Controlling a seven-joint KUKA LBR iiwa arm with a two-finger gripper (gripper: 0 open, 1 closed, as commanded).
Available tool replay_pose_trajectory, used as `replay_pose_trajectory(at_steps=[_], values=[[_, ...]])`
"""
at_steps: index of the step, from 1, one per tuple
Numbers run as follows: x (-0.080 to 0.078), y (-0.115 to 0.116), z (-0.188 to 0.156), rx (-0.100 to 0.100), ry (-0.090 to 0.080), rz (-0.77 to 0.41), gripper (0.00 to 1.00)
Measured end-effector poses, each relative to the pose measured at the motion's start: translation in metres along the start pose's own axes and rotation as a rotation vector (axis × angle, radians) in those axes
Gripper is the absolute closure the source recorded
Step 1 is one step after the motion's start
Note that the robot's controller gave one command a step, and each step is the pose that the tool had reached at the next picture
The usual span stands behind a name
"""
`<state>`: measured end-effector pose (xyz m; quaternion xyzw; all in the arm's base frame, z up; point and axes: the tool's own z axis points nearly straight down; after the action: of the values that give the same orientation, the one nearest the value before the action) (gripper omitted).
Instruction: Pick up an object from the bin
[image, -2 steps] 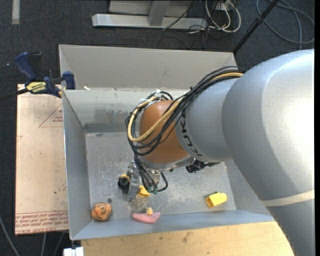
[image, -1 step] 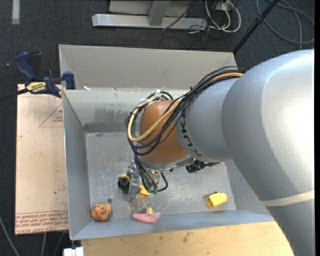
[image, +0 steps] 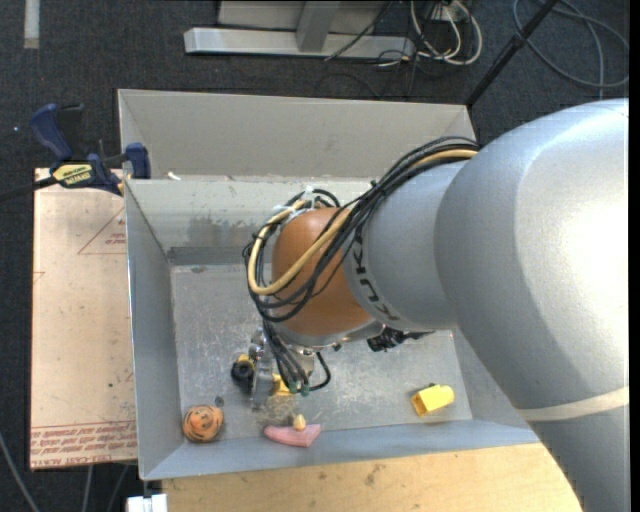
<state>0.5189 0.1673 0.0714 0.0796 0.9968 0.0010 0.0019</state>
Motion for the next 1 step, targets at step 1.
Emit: replay_pose_trajectory(at_steps=[1], values=[[-0.0002,-0.0428,-0.1245,0.001,0.002,-0.007,1.0]])
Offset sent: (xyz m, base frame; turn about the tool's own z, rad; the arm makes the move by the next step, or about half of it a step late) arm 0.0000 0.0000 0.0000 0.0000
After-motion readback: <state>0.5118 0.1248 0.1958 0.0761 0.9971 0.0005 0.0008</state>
